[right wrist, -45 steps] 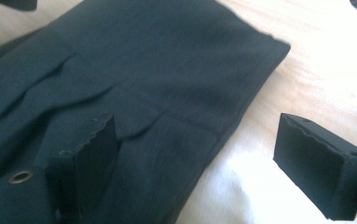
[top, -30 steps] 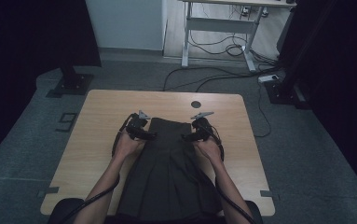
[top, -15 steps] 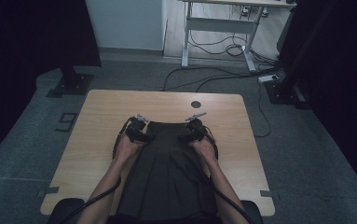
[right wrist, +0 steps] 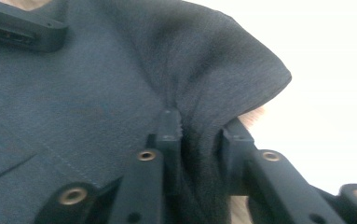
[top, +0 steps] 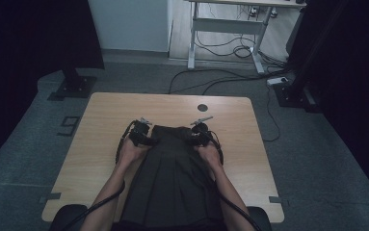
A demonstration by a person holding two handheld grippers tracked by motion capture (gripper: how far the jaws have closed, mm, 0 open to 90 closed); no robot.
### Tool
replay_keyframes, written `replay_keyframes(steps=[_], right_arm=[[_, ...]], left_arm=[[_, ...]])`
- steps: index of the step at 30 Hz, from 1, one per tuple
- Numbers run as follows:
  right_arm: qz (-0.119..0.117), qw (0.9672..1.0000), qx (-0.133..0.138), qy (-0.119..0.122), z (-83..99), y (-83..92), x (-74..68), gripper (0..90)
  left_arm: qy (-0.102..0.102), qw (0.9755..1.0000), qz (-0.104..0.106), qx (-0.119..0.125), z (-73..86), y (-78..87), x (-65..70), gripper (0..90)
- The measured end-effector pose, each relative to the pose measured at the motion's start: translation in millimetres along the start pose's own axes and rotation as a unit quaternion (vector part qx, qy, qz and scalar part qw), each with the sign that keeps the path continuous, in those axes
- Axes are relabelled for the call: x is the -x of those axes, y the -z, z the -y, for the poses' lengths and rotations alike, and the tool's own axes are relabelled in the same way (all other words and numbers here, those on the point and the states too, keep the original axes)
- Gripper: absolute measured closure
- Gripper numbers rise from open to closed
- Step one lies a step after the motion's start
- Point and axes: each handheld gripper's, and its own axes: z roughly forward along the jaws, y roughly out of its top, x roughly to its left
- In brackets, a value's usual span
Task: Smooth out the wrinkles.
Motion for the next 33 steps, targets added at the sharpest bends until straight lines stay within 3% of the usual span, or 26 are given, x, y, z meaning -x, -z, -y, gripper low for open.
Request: replay_keyframes(steps=[6, 8, 11, 14, 20, 26, 30, 33], right_arm=[[0.029, 0.9989, -0.009, 0.036, -2.9, 1.5, -10.0, 78.1], [0.029, 0.9989, -0.008, 0.035, -3.1, 2.9, -10.4, 78.1], [0.021, 0.9993, 0.002, 0.03, -3.3, 7.1, -9.8, 78.2], [0.015, 0.9993, 0.013, 0.031, -6.4, 15.6, -7.8, 78.5], [0.012, 0.9978, 0.052, 0.04, -22.7, 41.5, -5.6, 79.0], [0.021, 0.9943, 0.088, 0.056, -43.1, 69.7, -7.7, 79.1], [0.031, 0.9902, 0.114, 0.076, -53.3, 95.0, -15.7, 79.0], [0.035, 0.9865, 0.13, 0.093, -56.8, 113.9, -24.0, 79.0]], left_arm=[[0.004, 0.9992, 0.04, -0.002, -0.8, 1.1, 0.5, 66.4], [0.002, 0.9986, 0.053, -0.002, -1.2, 1.1, -0.5, 75.7], [-0.022, 0.9987, 0.045, -0.011, -6.2, 3.0, 1.4, 80.0], [-0.035, 0.9984, 0.039, 0.021, -13.2, 11.3, 3.1, 82.8], [-0.077, 0.9946, 0.018, 0.068, -37.6, 35.9, 5.5, 82.9], [-0.099, 0.9886, 0.009, 0.113, -60.4, 63.9, 7.4, 82.9], [-0.128, 0.9805, -0.006, 0.149, -70.4, 90.8, 17.2, 82.8], [-0.148, 0.9736, -0.015, 0.173, -68.1, 106.4, 25.8, 82.8]])
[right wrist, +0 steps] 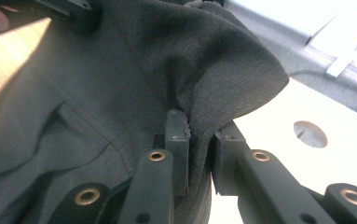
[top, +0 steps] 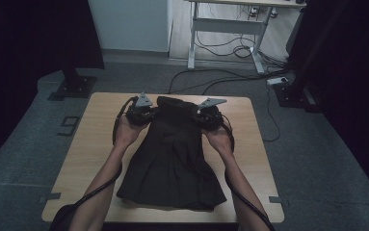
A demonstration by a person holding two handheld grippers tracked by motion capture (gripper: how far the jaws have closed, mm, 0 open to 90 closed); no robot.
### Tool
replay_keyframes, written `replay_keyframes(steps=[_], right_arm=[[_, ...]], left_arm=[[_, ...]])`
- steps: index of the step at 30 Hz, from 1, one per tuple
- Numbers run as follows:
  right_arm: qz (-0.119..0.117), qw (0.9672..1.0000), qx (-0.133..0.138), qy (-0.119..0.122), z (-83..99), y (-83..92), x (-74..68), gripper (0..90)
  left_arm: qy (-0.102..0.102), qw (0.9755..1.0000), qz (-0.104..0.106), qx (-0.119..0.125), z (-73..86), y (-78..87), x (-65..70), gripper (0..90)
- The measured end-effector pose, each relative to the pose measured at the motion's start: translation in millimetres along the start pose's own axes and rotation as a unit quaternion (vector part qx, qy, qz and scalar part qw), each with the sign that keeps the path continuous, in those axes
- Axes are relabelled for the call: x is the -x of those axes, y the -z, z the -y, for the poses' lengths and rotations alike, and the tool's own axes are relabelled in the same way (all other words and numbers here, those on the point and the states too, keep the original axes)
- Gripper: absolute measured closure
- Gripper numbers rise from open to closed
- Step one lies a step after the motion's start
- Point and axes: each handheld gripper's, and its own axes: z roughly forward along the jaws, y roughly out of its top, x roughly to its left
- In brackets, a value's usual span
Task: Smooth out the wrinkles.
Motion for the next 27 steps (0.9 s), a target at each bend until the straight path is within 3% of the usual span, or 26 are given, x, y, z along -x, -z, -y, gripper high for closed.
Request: replay_keyframes(steps=[5, 10, 22, 27], right_arm=[[-0.012, 0.9992, 0.028, 0.025, 1.6, 26.5, -14.9, 78.8], [-0.02, 0.9987, 0.032, 0.034, 14.8, 37.1, -29.3, 78.8], [-0.055, 0.9974, 0.032, 0.032, 57.3, 62.4, -67.1, 78.6], [-0.068, 0.9968, 0.037, 0.021, 68.9, 70.1, -76.0, 78.4]], left_arm=[[-0.028, 0.9992, -0.008, 0.028, 7.4, 21.2, 18.3, 82.6], [-0.05, 0.9983, -0.011, 0.028, 24.0, 34.0, 37.6, 82.6], [-0.073, 0.9968, 0.003, 0.033, 62.2, 60.5, 80.0, 82.5], [-0.069, 0.9968, 0.012, 0.037, 67.1, 66.8, 86.4, 82.5]])
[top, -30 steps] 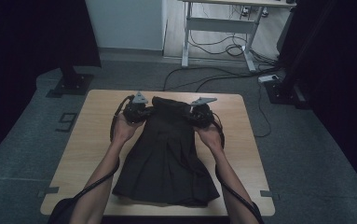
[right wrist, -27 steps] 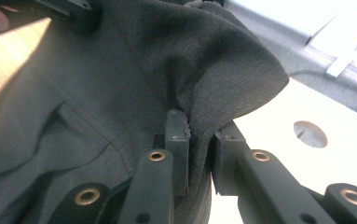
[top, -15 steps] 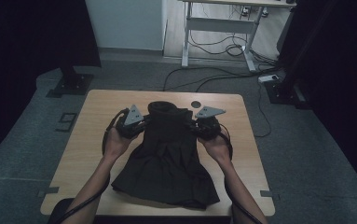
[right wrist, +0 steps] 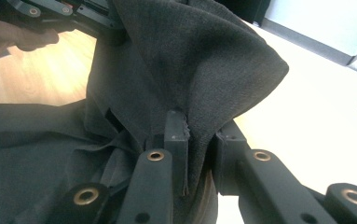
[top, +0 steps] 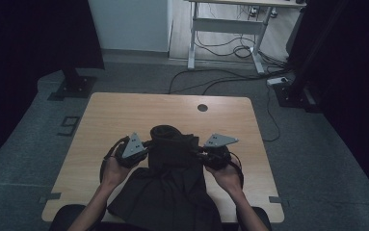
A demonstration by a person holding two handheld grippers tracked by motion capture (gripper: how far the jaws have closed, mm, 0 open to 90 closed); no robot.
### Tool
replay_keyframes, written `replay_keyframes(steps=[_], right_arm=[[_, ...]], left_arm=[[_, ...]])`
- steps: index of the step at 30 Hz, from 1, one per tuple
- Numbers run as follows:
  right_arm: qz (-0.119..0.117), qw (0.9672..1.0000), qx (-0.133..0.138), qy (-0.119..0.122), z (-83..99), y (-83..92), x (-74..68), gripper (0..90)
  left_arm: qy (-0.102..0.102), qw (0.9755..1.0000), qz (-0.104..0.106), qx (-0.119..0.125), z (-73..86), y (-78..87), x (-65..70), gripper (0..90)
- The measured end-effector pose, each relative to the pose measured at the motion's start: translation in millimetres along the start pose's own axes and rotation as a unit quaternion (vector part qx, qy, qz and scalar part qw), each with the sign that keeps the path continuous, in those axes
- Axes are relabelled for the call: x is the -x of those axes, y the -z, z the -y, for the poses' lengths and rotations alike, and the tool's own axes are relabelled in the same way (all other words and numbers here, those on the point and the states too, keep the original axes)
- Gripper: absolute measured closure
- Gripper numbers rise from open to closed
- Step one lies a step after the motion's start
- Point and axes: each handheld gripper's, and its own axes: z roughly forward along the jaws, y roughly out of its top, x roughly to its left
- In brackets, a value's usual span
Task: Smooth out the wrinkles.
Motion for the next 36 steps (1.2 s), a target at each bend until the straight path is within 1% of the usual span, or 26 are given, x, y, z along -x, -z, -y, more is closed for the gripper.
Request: replay_keyframes(steps=[2, 3, 5, 8, 9, 11, 12, 13, 14, 15, 17, 18, 20, 22, 24, 27, 30, 32, 34, 36], right_arm=[[0.004, 1.0, -0.001, 0.0, -2.2, -0.6, 1.7, 78.5], [0.007, 1.0, -0.004, 0.002, -4.1, -1.5, 3.5, 78.6], [0.015, 0.9998, -0.007, 0.006, -8.8, -6.0, 10.4, 78.7], [0.021, 0.9997, -0.013, 0.0, -15.7, -16.7, 26.6, 78.9], [0.023, 0.9996, -0.016, -0.002, -17.5, -19.4, 30.4, 78.9], [0.029, 0.9994, -0.017, -0.006, -24.5, -28.2, 42.5, 79.0], [0.032, 0.9993, -0.017, -0.008, -27.4, -30.9, 46.3, 79.1], [0.036, 0.9992, -0.016, -0.009, -33.1, -34.4, 52.6, 79.0], [0.039, 0.9991, -0.013, -0.011, -37.1, -35.7, 55.7, 79.1], [0.044, 0.9989, -0.004, -0.012, -44.8, -36.5, 59.3, 79.1], [0.052, 0.9986, 0.008, -0.008, -56.2, -34.4, 60.7, 79.0], [0.054, 0.9984, 0.018, -0.004, -62.3, -30.8, 59.1, 79.0], [0.051, 0.9983, 0.027, 0.0, -64.0, -25.5, 53.2, 79.0], [0.041, 0.9987, 0.03, 0.005, -55.5, -21.7, 43.1, 79.0], [0.029, 0.9992, 0.026, 0.006, -39.7, -19.7, 31.1, 79.0], [0.015, 0.9997, 0.019, 0.003, -21.6, -18.9, 18.4, 79.0], [0.0, 0.9999, 0.013, 0.0, -8.1, -17.5, 5.5, 79.1], [-0.011, 0.9999, 0.006, 0.0, 0.9, -17.6, -3.5, 79.1], [-0.023, 0.9997, 0.0, -0.007, 9.2, -18.7, -8.8, 79.1], [-0.029, 0.9995, -0.007, -0.012, 17.0, -19.7, -11.8, 79.1]], left_arm=[[-0.005, 1.0, -0.006, -0.006, -4.7, -2.6, -3.1, 82.7], [-0.013, 0.9998, -0.012, -0.011, -8.7, -6.3, -6.4, 82.8], [-0.02, 0.9994, -0.02, -0.018, -13.7, -12.8, -12.5, 83.0], [-0.015, 0.9992, -0.024, -0.026, -21.8, -26.1, -27.9, 83.2], [-0.013, 0.999, -0.029, -0.03, -24.9, -31.7, -34.5, 83.2], [-0.01, 0.9988, -0.035, -0.033, -29.5, -38.4, -43.9, 83.2], [-0.005, 0.9988, -0.038, -0.031, -33.6, -41.2, -51.1, 83.3], [-0.001, 0.9988, -0.04, -0.028, -36.3, -41.9, -55.3, 83.3], [0.006, 0.9988, -0.046, -0.018, -41.4, -41.4, -61.5, 83.3], [0.01, 0.9987, -0.049, -0.011, -44.6, -39.8, -64.6, 83.3], [0.016, 0.9981, -0.058, 0.013, -51.4, -31.1, -68.6, 83.3], [0.013, 0.9979, -0.06, 0.021, -51.7, -26.6, -67.6, 83.3], [0.012, 0.9979, -0.057, 0.029, -46.7, -19.7, -62.4, 83.2], [0.014, 0.9979, -0.051, 0.037, -33.7, -14.0, -50.8, 83.2], [0.017, 0.9983, -0.04, 0.038, -16.1, -10.3, -37.0, 83.2], [0.024, 0.9989, -0.026, 0.032, 1.7, -7.0, -24.5, 83.1], [0.021, 0.9994, -0.018, 0.02, 13.9, -1.5, -14.0, 83.1], [0.022, 0.9997, -0.007, 0.012, 21.4, 2.2, -8.4, 83.0], [0.023, 0.9997, 0.006, 0.003, 27.8, 4.4, -3.5, 83.0], [0.022, 0.9996, 0.018, -0.005, 33.1, 5.2, 1.2, 82.9]])
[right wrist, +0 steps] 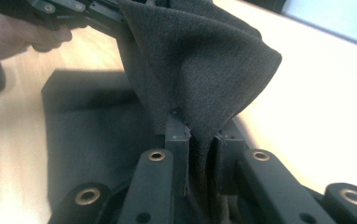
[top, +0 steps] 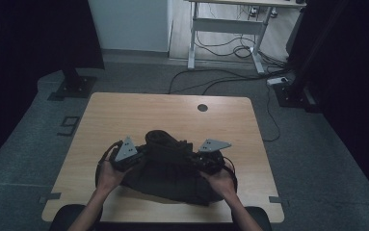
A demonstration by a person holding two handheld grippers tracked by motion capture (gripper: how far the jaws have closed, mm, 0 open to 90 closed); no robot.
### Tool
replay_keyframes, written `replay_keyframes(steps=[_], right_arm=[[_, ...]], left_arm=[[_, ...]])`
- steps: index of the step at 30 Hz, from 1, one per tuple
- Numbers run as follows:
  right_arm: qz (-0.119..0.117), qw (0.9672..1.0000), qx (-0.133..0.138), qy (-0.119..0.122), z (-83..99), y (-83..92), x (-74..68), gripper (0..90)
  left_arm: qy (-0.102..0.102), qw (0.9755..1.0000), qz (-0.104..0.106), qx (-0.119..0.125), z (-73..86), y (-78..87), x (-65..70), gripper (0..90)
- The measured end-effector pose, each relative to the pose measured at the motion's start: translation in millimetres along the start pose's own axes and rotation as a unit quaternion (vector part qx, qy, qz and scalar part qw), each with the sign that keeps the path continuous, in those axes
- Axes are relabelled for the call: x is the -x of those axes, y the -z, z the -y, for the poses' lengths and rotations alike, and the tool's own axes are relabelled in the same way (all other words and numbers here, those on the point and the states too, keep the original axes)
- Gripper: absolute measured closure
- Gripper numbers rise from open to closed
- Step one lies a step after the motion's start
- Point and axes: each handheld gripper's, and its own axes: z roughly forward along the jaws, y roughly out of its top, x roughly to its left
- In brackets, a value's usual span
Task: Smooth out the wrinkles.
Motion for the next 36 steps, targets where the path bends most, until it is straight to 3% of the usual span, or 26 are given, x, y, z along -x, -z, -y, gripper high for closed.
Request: replay_keyframes(steps=[6, 9, 13, 21, 23, 26, 29, 32, 34, 36], right_arm=[[-0.019, 0.9987, -0.03, -0.037, 33.2, -6.8, -3.1, 79.3], [-0.022, 0.9971, -0.044, -0.058, 49.9, -10.0, -2.5, 79.4], [-0.015, 0.9954, -0.062, -0.072, 61.7, -15.6, 1.6, 79.7], [0.019, 0.9944, -0.071, -0.076, 58.6, -33.2, 33.9, 79.7], [0.02, 0.994, -0.067, -0.084, 58.2, -38.1, 44.2, 79.7], [0.013, 0.9941, -0.061, -0.089, 59.3, -38.8, 48.5, 78.5], [0.002, 0.9944, -0.046, -0.095, 61.8, -35.0, 47.1, 67.4], [-0.014, 0.9939, -0.035, -0.103, 59.6, -26.0, 44.2, 47.6], [-0.01, 0.996, -0.038, -0.08, 58.4, -16.6, 40.2, 37.2], [0.013, 0.9964, -0.066, -0.052, 61.8, -5.4, 36.9, 27.9]], left_arm=[[0.007, 0.9979, 0.049, -0.041, 18.4, -6.6, 15.6, 82.8], [0.019, 0.9948, 0.076, -0.066, 25.0, -13.9, 20.8, 82.6], [0.041, 0.9906, 0.096, -0.089, 29.8, -24.8, 20.9, 82.4], [0.091, 0.9866, 0.091, -0.1, 32.5, -55.7, 10.2, 81.9], [0.104, 0.9858, 0.09, -0.096, 35.5, -59.6, 9.6, 81.8], [0.112, 0.9853, 0.092, -0.09, 38.5, -58.8, 10.2, 79.7], [0.122, 0.9838, 0.104, -0.08, 38.6, -54.3, 10.2, 65.7], [0.115, 0.9856, 0.096, -0.08, 32.5, -42.4, 11.7, 48.2], [0.109, 0.9857, 0.096, -0.085, 30.9, -33.5, 10.5, 38.8], [0.104, 0.9854, 0.096, -0.096, 33.0, -22.2, 7.0, 34.1]])
